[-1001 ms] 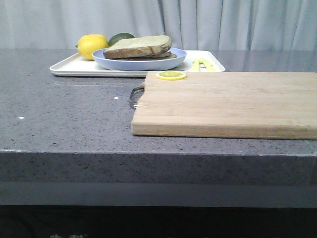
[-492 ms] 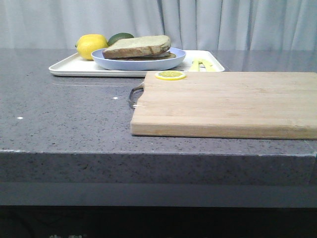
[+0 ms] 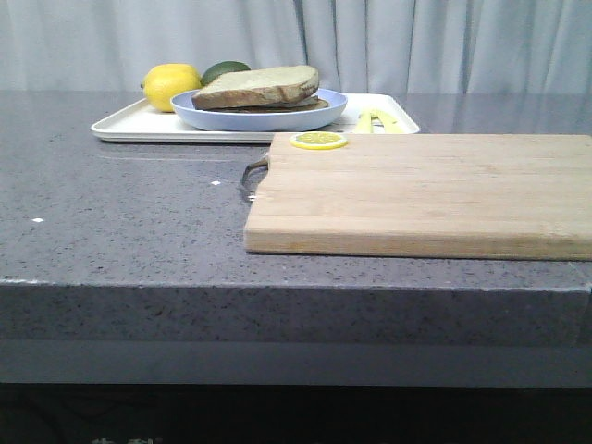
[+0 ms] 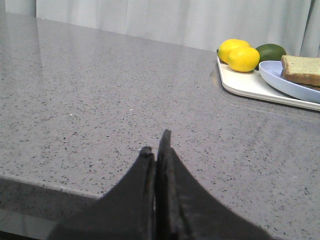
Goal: Place bread and move sandwich to tray
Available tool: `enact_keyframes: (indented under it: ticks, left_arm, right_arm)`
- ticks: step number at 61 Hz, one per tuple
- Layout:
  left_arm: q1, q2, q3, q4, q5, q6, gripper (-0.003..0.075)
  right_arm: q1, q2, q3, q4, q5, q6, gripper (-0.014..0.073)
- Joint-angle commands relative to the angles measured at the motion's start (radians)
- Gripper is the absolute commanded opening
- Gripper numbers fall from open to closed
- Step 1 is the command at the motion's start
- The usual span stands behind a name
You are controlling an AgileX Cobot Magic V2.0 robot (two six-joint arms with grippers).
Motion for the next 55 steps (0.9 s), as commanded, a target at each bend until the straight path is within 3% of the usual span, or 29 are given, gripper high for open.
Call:
enact_keyframes:
  ticks: [1,12,22,34,55]
  left_arm:
    - [0.001,-0.023,0.012,-0.009,-0.091,-0.010,-0.0019]
    - [0.001,-0.023,0.012,-0.009,-0.091,-0.010,-0.0019]
    - [0.001,-0.023,0.012,-0.009,-0.091,-0.010,-0.0019]
    - [0.001,-0.023,0.012,-0.009,-0.091,-0.010,-0.0019]
    - [0.001,-0.021,0.012,-0.009,-0.091,-0.010,-0.0019]
  right_arm:
    - [-0.004,0.008,-0.028,-0.009,-0.078,-0.002,-0.0070]
    - [-0.004,-0.012,0.031,-0.031,-0.150,-0.003,-0.0070]
    - [-0.004,-0.148,0.187,-0.027,-0.257,-0.003,-0.0070]
    - [-0.004,-0.280,0.336,-0.027,-0.269,-0.003,-0.0070]
    - [-0.004,-0.279,0.359,-0.027,-0.252,-0.003,-0.0070]
